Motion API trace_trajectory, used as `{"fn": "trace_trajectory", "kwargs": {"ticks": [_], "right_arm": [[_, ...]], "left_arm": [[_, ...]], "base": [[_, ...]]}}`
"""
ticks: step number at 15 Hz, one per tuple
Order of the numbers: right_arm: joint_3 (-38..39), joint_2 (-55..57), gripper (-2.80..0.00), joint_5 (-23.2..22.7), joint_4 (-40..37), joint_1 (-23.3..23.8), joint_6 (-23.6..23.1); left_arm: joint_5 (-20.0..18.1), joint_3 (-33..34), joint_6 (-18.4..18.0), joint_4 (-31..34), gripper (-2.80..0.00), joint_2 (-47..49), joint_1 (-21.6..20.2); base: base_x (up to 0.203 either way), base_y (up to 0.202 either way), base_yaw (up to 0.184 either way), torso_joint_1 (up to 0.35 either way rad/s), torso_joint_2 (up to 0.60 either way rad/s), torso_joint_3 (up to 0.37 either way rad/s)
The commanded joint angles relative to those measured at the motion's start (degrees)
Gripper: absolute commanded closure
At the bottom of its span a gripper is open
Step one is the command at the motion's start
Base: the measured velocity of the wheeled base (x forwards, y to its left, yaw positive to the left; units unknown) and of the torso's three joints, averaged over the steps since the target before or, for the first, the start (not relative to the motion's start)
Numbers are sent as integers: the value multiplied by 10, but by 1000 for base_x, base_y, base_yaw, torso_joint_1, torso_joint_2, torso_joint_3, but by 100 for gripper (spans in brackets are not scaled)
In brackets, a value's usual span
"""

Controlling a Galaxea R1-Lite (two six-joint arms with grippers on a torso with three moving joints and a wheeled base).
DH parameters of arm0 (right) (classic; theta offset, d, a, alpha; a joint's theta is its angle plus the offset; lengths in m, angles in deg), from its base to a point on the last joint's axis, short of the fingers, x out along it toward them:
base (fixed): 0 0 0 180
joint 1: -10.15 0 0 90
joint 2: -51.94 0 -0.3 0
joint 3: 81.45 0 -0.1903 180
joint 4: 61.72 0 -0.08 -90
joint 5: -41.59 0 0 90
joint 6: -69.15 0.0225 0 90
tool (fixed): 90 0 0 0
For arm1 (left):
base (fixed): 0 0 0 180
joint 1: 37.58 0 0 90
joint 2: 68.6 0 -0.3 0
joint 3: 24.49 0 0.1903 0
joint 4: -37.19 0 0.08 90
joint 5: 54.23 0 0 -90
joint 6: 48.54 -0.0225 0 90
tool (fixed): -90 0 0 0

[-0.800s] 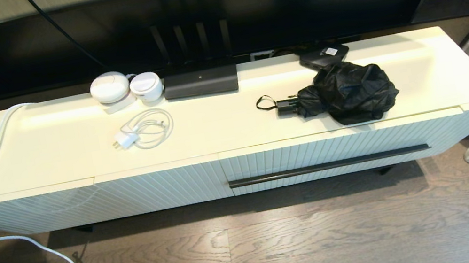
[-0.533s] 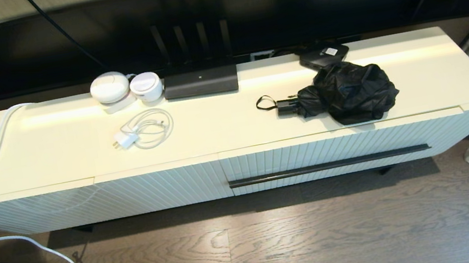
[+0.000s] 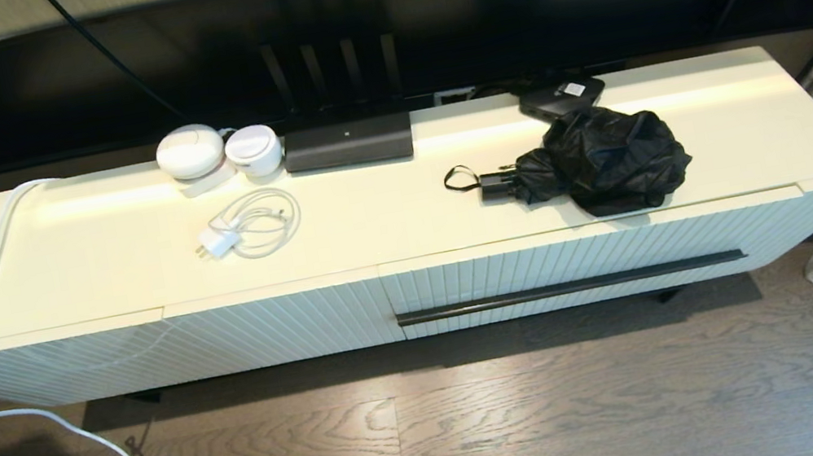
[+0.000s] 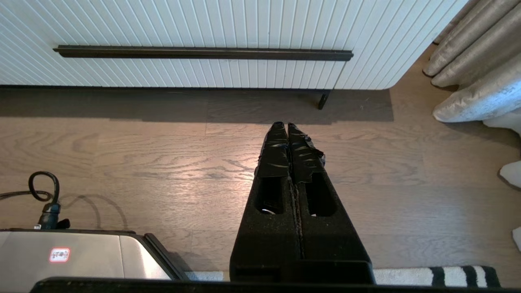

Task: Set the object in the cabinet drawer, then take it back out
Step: Open the drawer

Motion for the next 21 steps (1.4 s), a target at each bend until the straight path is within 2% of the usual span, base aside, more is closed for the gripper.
{"fn": "trace_trajectory", "kwargs": {"ticks": [1, 3, 5, 7, 13, 15, 17, 21], "right_arm": [[-8, -1, 0, 0, -1, 0, -2], [-55, 2, 0, 3, -16, 0, -6], [-119, 6, 0, 0, -74, 0, -8], [-164, 38, 0, -5, -100, 0, -9], [-358, 323, 0, -22, -105, -25, -23], [-417, 422, 0, -32, -106, -42, -62], [-466, 507, 0, -55, -107, -56, -123], [-527, 633, 0, -83, -115, -108, -293]], "left_arm": [[0, 1, 0, 0, 0, 1, 0], [0, 1, 0, 0, 0, 1, 0], [0, 1, 0, 0, 0, 1, 0], [0, 1, 0, 0, 0, 1, 0], [0, 1, 0, 0, 0, 1, 0], [0, 1, 0, 0, 0, 1, 0], [0, 1, 0, 0, 0, 1, 0], [0, 1, 0, 0, 0, 1, 0]], "base": [[0, 0, 0, 0, 0, 0], [0, 0, 0, 0, 0, 0], [0, 0, 0, 0, 0, 0], [0, 0, 0, 0, 0, 0], [0, 0, 0, 0, 0, 0], [0, 0, 0, 0, 0, 0], [0, 0, 0, 0, 0, 0], [0, 0, 0, 0, 0, 0]]}}
